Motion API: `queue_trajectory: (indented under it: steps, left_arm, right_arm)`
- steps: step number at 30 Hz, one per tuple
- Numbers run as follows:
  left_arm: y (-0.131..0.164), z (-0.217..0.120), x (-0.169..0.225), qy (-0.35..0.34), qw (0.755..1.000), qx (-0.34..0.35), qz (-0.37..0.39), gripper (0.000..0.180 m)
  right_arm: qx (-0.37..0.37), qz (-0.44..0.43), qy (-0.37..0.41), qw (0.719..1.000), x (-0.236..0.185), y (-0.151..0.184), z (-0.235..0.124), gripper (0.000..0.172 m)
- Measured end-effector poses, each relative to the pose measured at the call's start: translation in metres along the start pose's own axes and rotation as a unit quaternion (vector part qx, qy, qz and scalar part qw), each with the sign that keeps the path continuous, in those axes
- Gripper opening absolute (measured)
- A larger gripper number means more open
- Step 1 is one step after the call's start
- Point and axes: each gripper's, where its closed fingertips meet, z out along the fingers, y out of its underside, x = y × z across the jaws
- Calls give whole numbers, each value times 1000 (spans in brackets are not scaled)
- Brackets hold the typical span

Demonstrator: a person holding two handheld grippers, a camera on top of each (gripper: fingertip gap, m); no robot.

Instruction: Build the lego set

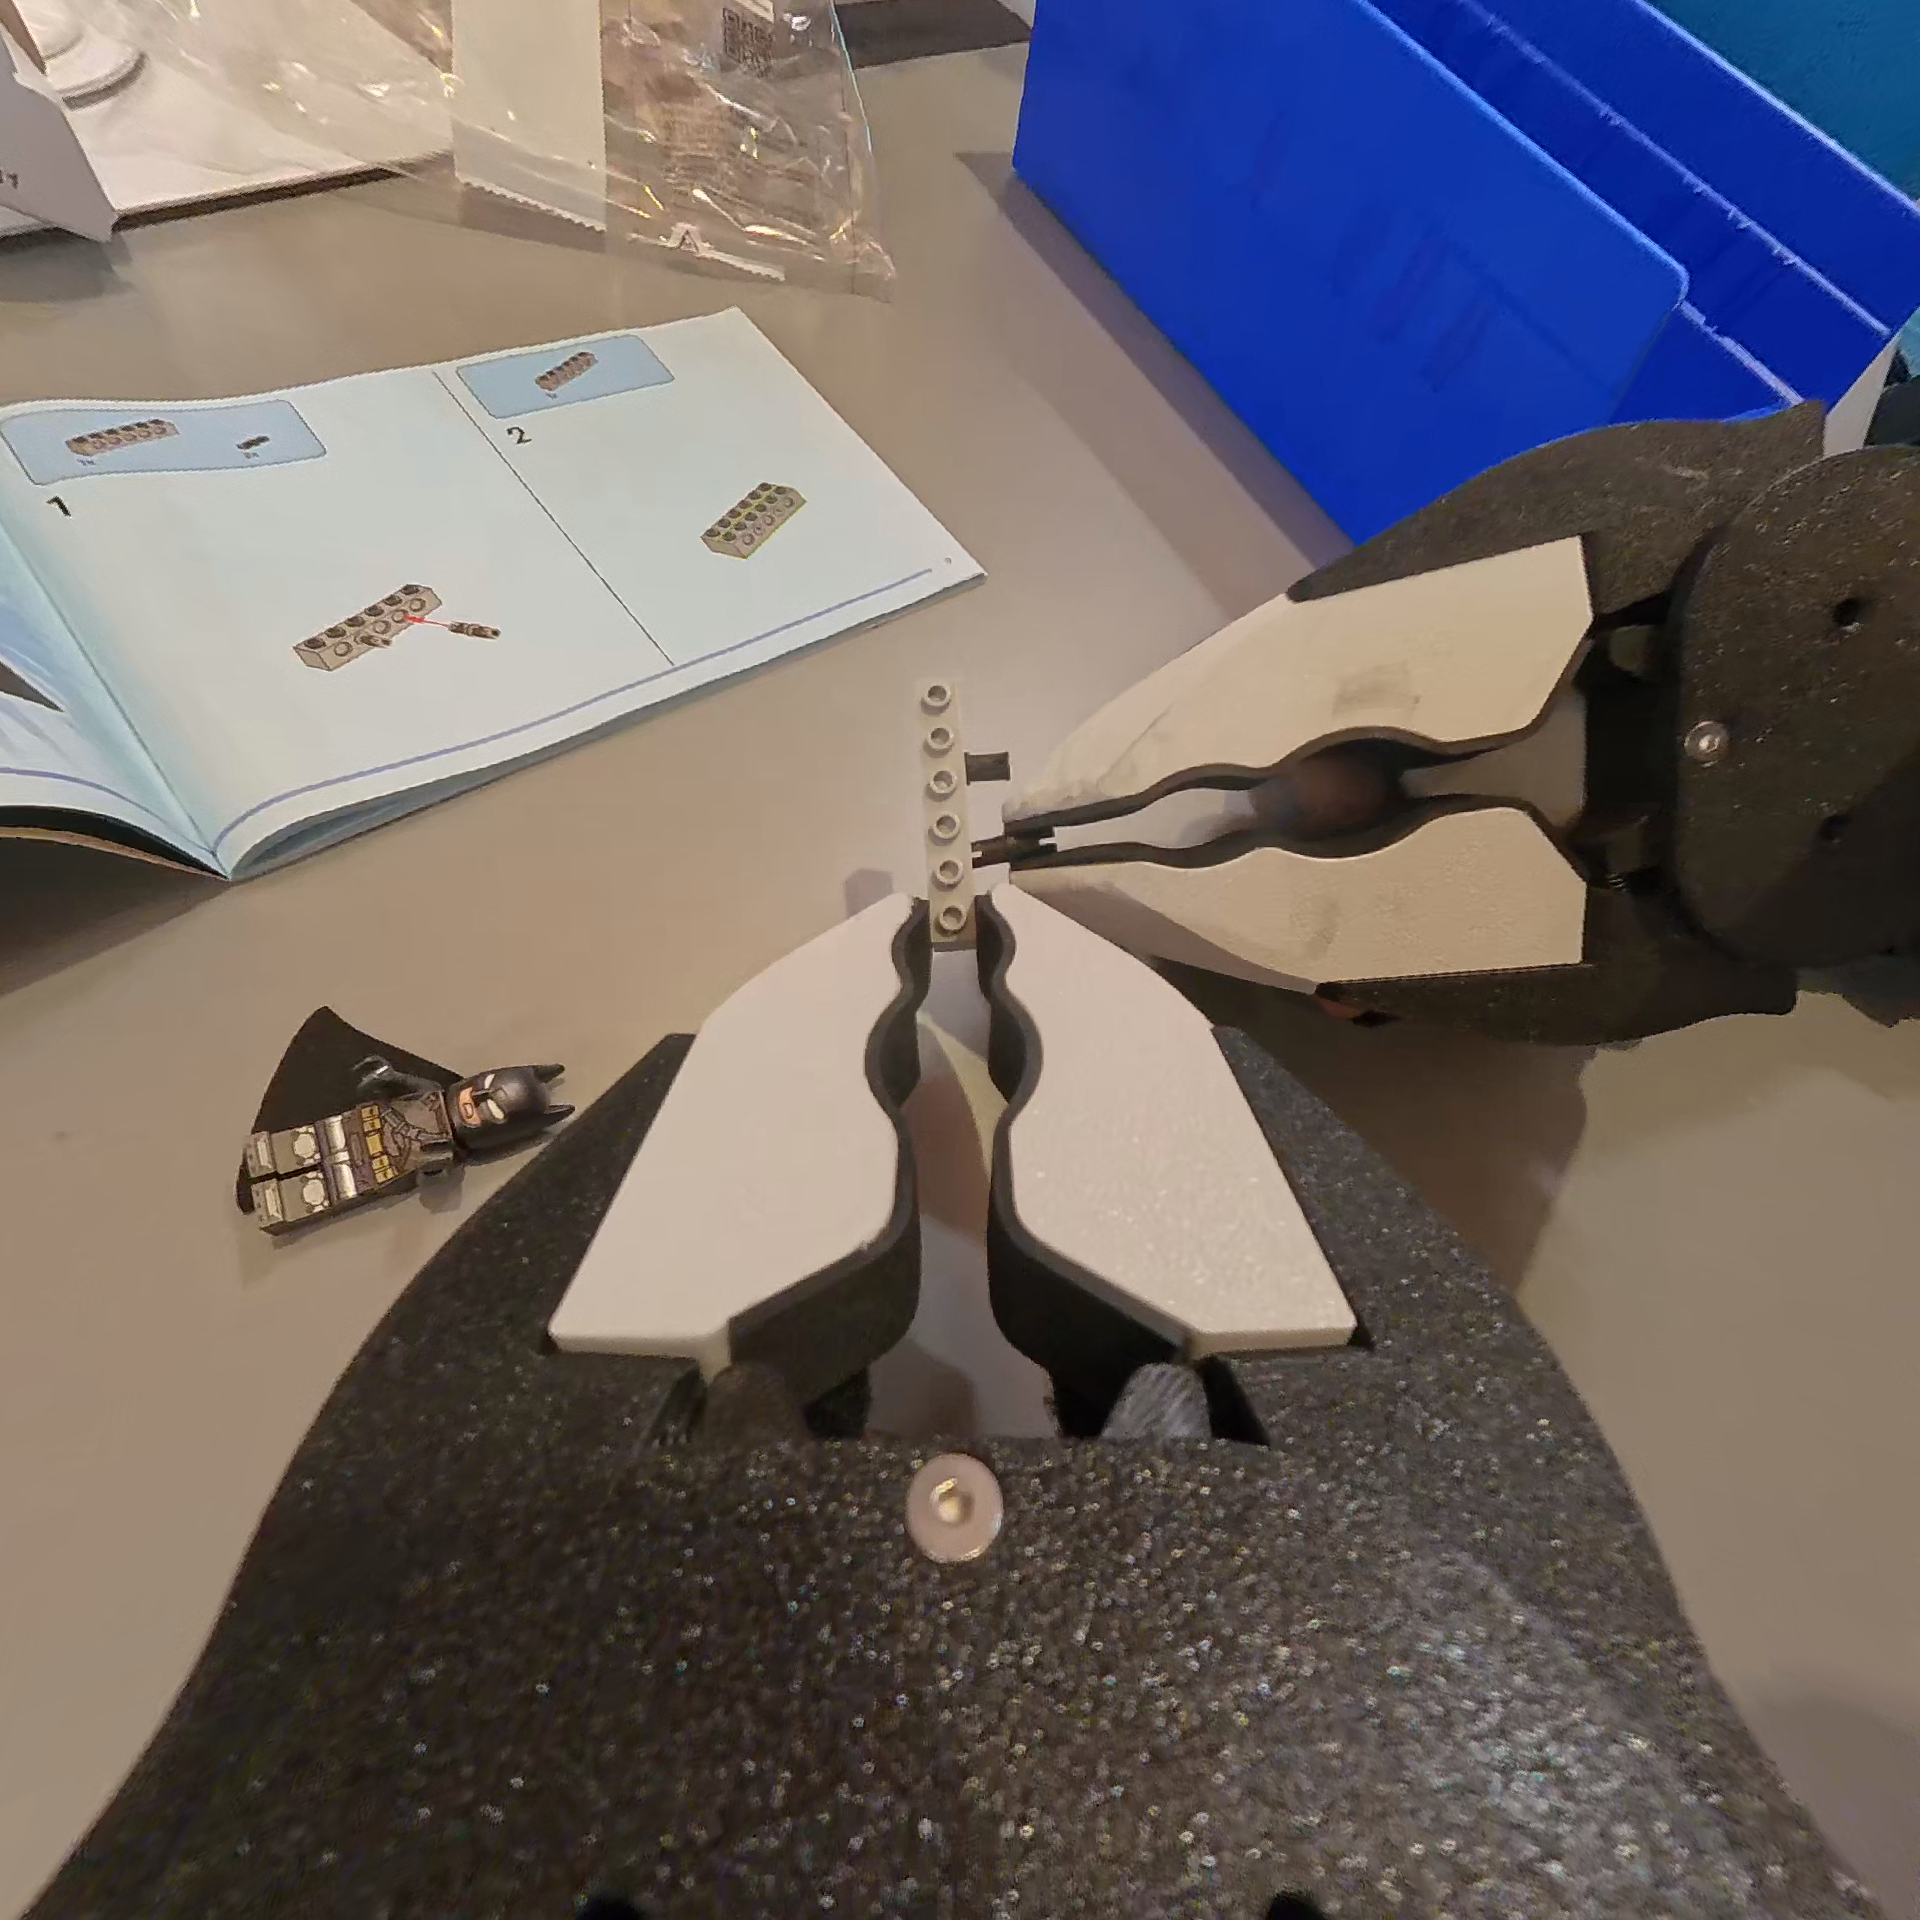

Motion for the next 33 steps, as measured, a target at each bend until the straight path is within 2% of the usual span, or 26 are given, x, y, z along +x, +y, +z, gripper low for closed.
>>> queue_trajectory:
  steps: [12,20,30,33]
  left_arm:
    - [-5,-1,0,-40,996,14,75,8]
    - [-8,-1,1,-46,994,22,93,8]
    - [-9,-1,1,-85,981,26,171,9]
    - [-8,0,1,-86,980,22,177,9]
  right_arm:
    - [1,40,-1,999,4,-2,-1,5]
    - [3,72,-6,997,6,-3,-2,5]
    - [3,165,-38,986,7,-4,-4,5]
    - [1,164,-37,986,7,-4,-4,5]
